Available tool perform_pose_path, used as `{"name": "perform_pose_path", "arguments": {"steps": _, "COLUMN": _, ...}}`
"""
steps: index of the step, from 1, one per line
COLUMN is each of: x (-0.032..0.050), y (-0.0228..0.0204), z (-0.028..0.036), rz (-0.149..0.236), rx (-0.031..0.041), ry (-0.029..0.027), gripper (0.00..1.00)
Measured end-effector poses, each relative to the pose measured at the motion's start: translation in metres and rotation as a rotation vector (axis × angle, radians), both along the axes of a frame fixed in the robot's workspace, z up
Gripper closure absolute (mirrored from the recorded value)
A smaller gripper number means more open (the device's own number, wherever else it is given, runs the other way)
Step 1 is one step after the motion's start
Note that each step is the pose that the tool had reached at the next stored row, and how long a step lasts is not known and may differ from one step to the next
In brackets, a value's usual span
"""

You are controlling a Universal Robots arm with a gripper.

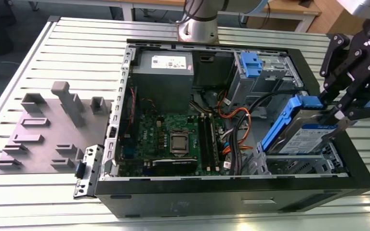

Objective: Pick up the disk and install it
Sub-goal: 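Insert the disk into the insertion slot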

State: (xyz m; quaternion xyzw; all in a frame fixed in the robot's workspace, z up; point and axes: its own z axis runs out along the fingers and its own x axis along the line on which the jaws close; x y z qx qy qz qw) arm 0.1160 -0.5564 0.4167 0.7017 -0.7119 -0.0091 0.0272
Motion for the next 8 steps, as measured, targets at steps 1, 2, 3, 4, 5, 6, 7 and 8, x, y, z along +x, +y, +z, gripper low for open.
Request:
{"name": "perform_pose_path", "arguments": {"steps": 1, "x": 0.0, "y": 0.0, "z": -0.0018, "rz": 0.0, "rx": 0.0, "ry": 0.0, "gripper": 0.65}}
{"name": "perform_pose_path", "arguments": {"steps": 2, "x": 0.0, "y": 0.0, "z": -0.0037, "rz": 0.0, "rx": -0.0001, "ry": 0.0, "gripper": 0.65}}
{"name": "perform_pose_path", "arguments": {"steps": 3, "x": 0.0, "y": 0.0, "z": -0.0055, "rz": 0.0, "rx": 0.0, "ry": 0.0, "gripper": 0.65}}
{"name": "perform_pose_path", "arguments": {"steps": 4, "x": 0.0, "y": 0.0, "z": -0.0073, "rz": 0.0, "rx": 0.0, "ry": 0.0, "gripper": 0.65}}
{"name": "perform_pose_path", "arguments": {"steps": 5, "x": 0.0, "y": 0.0, "z": -0.0091, "rz": 0.0, "rx": 0.0, "ry": 0.0, "gripper": 0.65}}
{"name": "perform_pose_path", "arguments": {"steps": 6, "x": 0.0, "y": 0.0, "z": -0.0109, "rz": 0.0, "rx": -0.0001, "ry": 0.0, "gripper": 0.65}}
{"name": "perform_pose_path", "arguments": {"steps": 7, "x": 0.0, "y": 0.0, "z": -0.0127, "rz": 0.0, "rx": -0.0001, "ry": 0.0, "gripper": 0.65}}
{"name": "perform_pose_path", "arguments": {"steps": 8, "x": 0.0, "y": 0.0, "z": -0.0147, "rz": 0.0, "rx": 0.0, "ry": 0.0, "gripper": 0.65}}
